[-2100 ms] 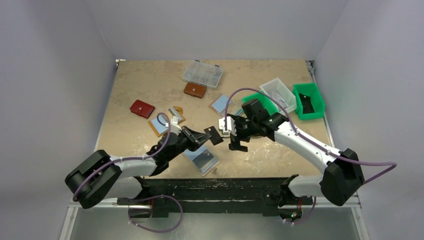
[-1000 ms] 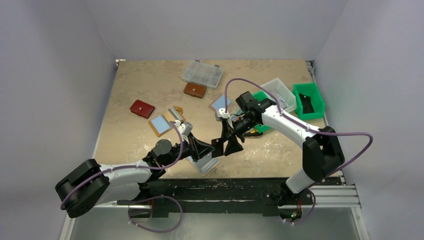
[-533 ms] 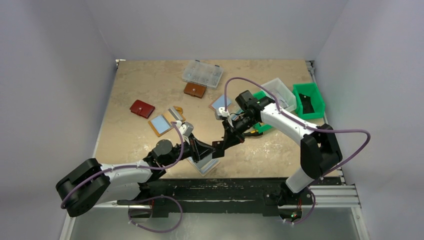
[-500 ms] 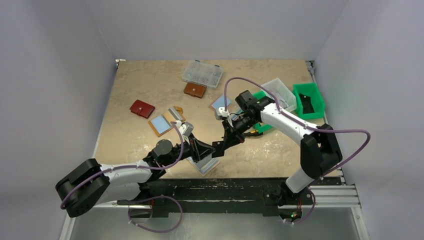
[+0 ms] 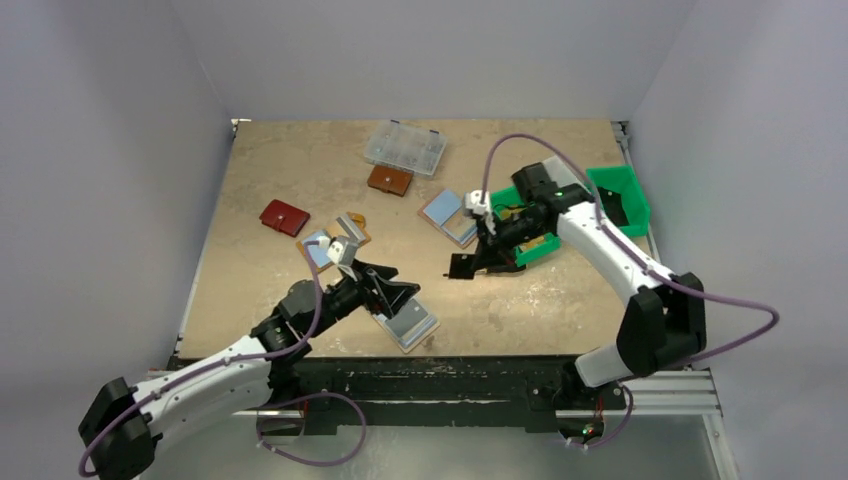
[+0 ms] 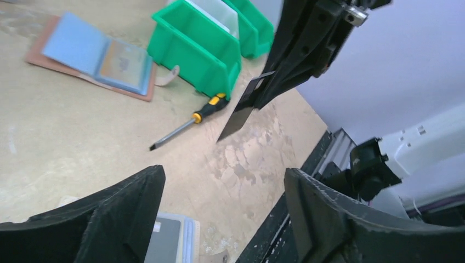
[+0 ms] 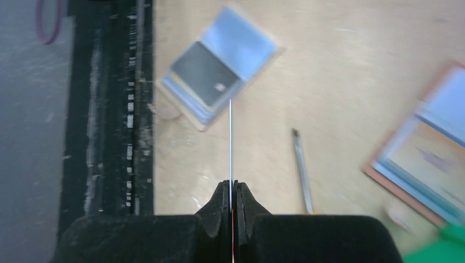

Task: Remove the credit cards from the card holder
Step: Place the credit card in the storage box, then remove the credit card from the card holder.

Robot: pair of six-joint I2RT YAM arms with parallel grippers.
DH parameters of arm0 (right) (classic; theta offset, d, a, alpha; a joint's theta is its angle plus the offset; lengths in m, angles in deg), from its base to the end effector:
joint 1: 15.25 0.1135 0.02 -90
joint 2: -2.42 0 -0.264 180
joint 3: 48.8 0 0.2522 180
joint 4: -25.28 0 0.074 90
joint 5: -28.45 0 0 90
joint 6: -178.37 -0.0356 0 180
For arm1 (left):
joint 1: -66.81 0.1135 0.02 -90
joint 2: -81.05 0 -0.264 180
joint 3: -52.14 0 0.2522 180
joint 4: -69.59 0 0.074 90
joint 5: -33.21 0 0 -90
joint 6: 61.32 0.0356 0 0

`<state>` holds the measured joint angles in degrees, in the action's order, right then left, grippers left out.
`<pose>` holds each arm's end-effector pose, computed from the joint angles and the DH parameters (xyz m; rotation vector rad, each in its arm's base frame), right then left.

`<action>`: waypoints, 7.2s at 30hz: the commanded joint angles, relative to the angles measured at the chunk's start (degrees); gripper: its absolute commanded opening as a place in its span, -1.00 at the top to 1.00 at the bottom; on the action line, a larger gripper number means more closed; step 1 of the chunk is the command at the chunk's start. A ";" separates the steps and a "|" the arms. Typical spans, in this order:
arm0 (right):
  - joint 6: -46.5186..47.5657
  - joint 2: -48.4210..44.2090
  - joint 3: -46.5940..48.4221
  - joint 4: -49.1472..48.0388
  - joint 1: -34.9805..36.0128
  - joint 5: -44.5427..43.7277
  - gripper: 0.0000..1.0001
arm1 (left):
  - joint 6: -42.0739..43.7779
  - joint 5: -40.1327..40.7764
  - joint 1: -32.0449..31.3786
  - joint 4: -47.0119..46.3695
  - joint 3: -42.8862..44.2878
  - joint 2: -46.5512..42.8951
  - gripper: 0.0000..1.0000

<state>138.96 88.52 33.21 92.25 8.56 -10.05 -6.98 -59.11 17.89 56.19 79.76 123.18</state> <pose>0.2493 0.1405 0.2679 -1.6230 1.8153 1.0452 0.1158 -0.1351 0.2253 0.2325 1.7046 -1.1610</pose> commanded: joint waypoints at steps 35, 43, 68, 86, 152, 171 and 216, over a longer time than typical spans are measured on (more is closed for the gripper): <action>6.10 27.73 41.51 12.44 -42.89 -44.58 0.91 | 4.55 11.56 -0.13 25.78 3.28 -15.60 -0.81; 6.59 33.73 44.24 14.20 -42.86 -43.86 0.82 | 4.44 11.34 -0.15 24.83 3.01 -14.67 -0.81; -5.41 19.70 35.96 0.19 -42.42 -29.88 0.19 | -0.53 12.09 -0.13 20.23 1.46 -10.30 -0.90; 1.44 -13.27 -1.47 -2.31 -24.43 18.16 -0.97 | -4.51 6.36 -0.48 31.24 11.35 12.54 -0.56; 1.62 -11.40 -8.83 -3.04 -15.99 10.90 -0.73 | 4.72 31.51 -18.92 48.56 37.02 49.37 -0.04; 2.74 -10.18 -8.39 -1.75 -15.82 10.55 -0.73 | 4.98 29.36 -14.35 44.74 32.21 45.99 0.37; 4.94 -8.32 -7.78 0.40 -15.66 9.91 -0.73 | -0.80 18.36 -5.58 37.19 25.47 39.04 0.99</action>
<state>142.67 80.07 24.43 92.12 -7.37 -0.36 -5.23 -39.84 11.02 94.92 106.93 164.40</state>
